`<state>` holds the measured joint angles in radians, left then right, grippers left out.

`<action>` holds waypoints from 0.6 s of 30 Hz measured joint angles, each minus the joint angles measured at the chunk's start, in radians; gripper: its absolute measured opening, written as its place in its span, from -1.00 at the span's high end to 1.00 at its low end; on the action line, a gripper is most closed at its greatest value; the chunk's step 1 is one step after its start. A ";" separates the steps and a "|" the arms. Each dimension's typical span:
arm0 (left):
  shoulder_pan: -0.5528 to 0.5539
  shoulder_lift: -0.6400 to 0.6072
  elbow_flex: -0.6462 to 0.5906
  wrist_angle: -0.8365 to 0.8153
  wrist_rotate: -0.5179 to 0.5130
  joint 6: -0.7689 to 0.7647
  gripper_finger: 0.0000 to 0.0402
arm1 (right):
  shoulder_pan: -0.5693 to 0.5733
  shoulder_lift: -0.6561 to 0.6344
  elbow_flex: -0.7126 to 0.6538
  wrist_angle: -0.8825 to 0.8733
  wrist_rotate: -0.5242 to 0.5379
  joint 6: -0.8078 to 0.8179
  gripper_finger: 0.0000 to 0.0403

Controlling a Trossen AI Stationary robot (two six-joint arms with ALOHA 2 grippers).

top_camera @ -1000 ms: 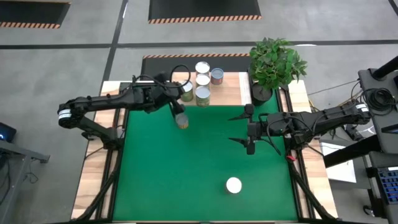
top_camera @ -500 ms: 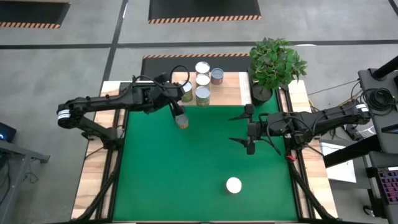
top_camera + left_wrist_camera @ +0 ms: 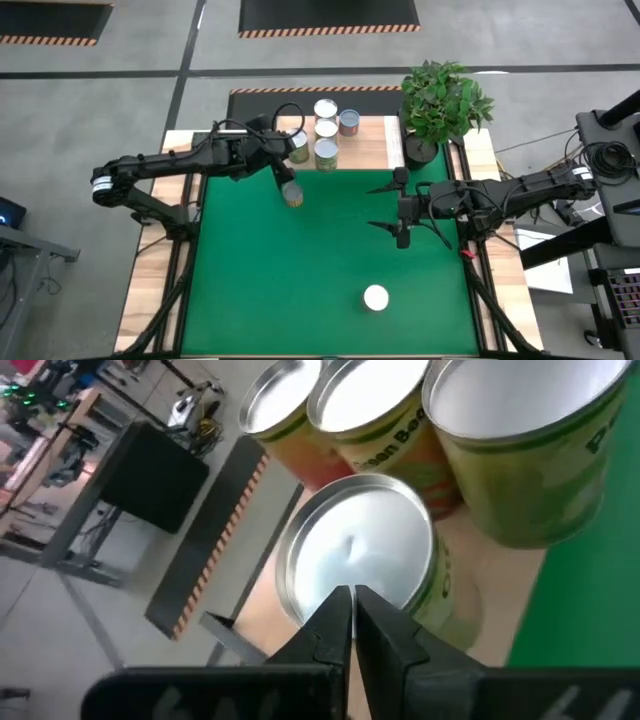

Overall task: Pick and place cans onto a shelf
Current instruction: Put the canned oranges on the shelf

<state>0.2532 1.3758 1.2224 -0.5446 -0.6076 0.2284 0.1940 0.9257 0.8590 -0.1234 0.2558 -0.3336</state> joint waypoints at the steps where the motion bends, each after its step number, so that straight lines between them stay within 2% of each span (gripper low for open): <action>1: 0.001 0.000 0.000 -0.002 -0.019 0.003 1.00 | 0.000 0.000 0.000 0.000 0.000 0.000 -0.62; 4: 0.003 0.001 0.007 -0.014 -0.106 0.004 1.00 | 0.000 0.000 0.000 -0.002 0.000 0.000 -0.62; 12: -0.006 0.000 0.064 -0.006 -0.107 -0.003 1.00 | 0.000 0.000 0.000 -0.004 0.001 0.000 -0.62; 14: -0.007 0.000 0.071 -0.005 -0.057 -0.009 1.00 | 0.000 0.000 0.000 -0.009 0.005 0.000 -0.62; 18: -0.008 0.000 0.071 0.005 0.132 -0.009 1.00 | 0.000 0.000 0.000 -0.023 0.007 -0.001 -0.62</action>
<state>0.2455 1.3754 1.2938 -0.5393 -0.4761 0.2195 0.1940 0.9257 0.8589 -0.1459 0.2630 -0.3344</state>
